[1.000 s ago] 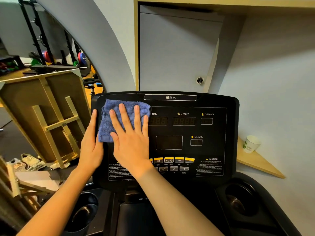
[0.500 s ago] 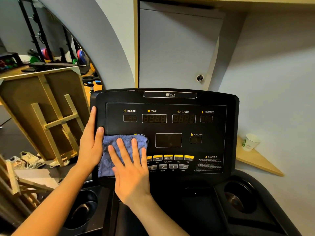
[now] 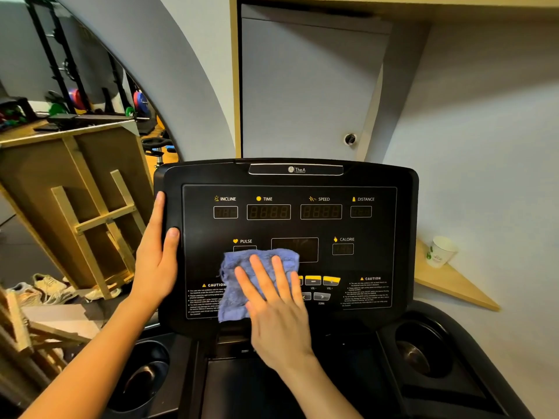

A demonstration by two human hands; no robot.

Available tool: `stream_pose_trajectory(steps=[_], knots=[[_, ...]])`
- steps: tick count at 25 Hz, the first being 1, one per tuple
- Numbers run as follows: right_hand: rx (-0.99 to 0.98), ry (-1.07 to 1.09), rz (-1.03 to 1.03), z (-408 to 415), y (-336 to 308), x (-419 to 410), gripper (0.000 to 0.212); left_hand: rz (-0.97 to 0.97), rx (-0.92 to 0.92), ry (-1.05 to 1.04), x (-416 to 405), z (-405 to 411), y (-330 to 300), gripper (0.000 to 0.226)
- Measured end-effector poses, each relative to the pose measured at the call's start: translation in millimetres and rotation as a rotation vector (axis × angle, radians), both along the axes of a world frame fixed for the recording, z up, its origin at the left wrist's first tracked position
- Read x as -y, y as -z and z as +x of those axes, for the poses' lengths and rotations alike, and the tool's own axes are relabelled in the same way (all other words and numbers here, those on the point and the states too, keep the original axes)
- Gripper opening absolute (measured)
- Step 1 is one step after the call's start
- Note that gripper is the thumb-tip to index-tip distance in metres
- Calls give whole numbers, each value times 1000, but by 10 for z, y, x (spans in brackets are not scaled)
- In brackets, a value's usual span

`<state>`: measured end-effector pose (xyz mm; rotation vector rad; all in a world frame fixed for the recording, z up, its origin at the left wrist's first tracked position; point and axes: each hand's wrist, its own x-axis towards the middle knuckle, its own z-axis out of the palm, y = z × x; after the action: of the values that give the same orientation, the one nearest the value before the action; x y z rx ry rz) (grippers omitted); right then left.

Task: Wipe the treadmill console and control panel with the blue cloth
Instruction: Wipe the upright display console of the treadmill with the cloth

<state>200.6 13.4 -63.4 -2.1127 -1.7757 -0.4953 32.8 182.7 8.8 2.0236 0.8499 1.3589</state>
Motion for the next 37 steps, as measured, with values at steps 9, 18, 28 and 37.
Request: stream_pose_trajectory(steps=[9,18,28,37], knots=[[70,156,32,789,107,484,72,-18,-7,-27,40,29,-19,60],[20,249,112,1216,-168,439,69,-25,-14,-18,65,29,-45,59],[-22,316,163,1474,-756,86,64,-20,-13,-18,47,29,-33,63],[-96,382,207,1255,-860,-112,62,-33,-4,-5,59,33,-58,62]])
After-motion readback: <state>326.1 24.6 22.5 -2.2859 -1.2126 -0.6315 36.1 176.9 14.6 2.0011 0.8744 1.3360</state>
